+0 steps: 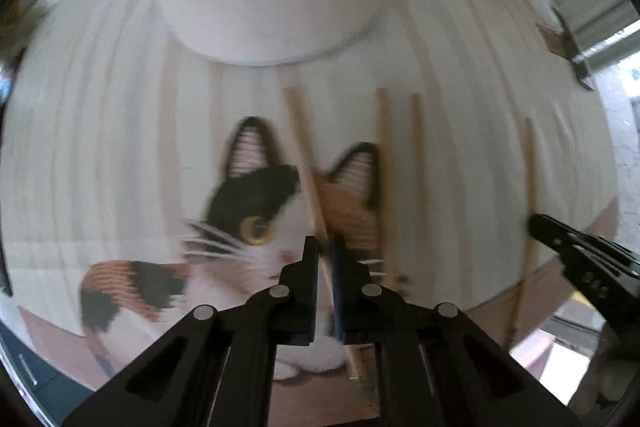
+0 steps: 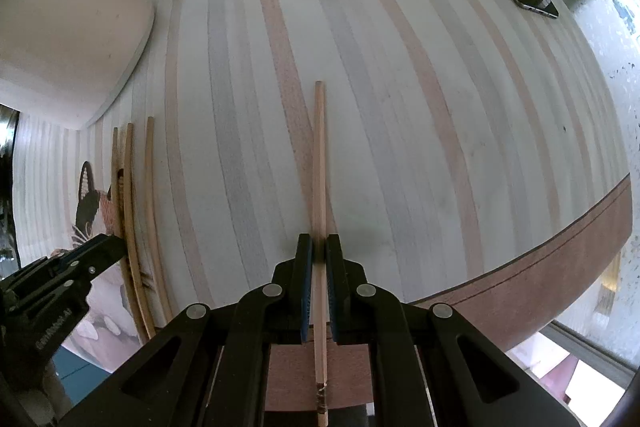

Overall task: Organize utensils
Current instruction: 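Grasp a wooden chopstick on the mat with the left tool while the right tool grasps another, then lift the left tool's chopstick into the pink holder while the right tool inserts its chopstick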

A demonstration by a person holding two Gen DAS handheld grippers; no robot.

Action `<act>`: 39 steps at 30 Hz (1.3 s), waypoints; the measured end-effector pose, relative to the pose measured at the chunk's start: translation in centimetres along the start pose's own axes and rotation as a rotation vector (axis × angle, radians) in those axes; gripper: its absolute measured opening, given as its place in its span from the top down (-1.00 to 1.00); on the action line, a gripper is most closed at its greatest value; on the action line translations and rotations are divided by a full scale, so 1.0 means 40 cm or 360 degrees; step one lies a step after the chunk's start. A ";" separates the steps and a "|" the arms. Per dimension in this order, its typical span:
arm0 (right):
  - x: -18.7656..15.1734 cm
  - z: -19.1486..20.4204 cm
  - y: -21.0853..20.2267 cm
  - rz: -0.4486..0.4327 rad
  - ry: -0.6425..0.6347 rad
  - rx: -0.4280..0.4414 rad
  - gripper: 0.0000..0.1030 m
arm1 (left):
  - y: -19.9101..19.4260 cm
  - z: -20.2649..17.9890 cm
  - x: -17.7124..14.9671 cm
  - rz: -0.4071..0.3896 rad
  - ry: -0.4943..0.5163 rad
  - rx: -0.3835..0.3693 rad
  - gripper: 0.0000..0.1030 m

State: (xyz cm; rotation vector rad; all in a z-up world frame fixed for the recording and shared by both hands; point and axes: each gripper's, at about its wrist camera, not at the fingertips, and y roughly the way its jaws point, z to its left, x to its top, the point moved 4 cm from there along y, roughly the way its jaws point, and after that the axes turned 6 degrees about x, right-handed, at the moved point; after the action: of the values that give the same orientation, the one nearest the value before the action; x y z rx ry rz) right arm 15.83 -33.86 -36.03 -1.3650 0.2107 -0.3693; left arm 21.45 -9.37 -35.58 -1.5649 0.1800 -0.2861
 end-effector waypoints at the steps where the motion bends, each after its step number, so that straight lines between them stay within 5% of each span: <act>1: 0.000 -0.001 0.000 0.0000 -0.0002 0.0000 0.86 | 0.002 0.013 -0.002 0.0004 -0.0025 0.0006 0.92; 10: -0.012 -0.005 0.017 0.0008 -0.0039 -0.0023 0.86 | 0.014 0.162 -0.053 0.0020 -0.0236 0.0065 0.92; 18: -0.025 0.084 0.034 0.0050 -0.0222 -0.0033 0.86 | 0.044 0.136 -0.054 0.0092 -0.0193 0.0008 0.85; 24: -0.063 0.108 0.044 0.0130 -0.0267 -0.0055 0.84 | 0.051 0.014 -0.066 0.0030 -0.0088 0.0142 0.91; 32: -0.084 0.148 0.051 0.0108 -0.0318 -0.0059 0.86 | 0.041 -0.005 -0.033 0.0030 -0.0118 0.0161 0.90; 39: -0.082 0.190 0.059 0.0133 -0.0328 -0.0053 0.85 | -0.006 0.126 -0.026 0.0041 -0.0117 0.0146 0.90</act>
State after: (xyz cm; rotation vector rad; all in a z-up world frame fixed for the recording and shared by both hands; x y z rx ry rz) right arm 15.86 -25.32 -37.04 -1.4119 0.1031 -0.1541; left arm 21.91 -4.25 -35.40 -1.4784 0.1282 -0.2134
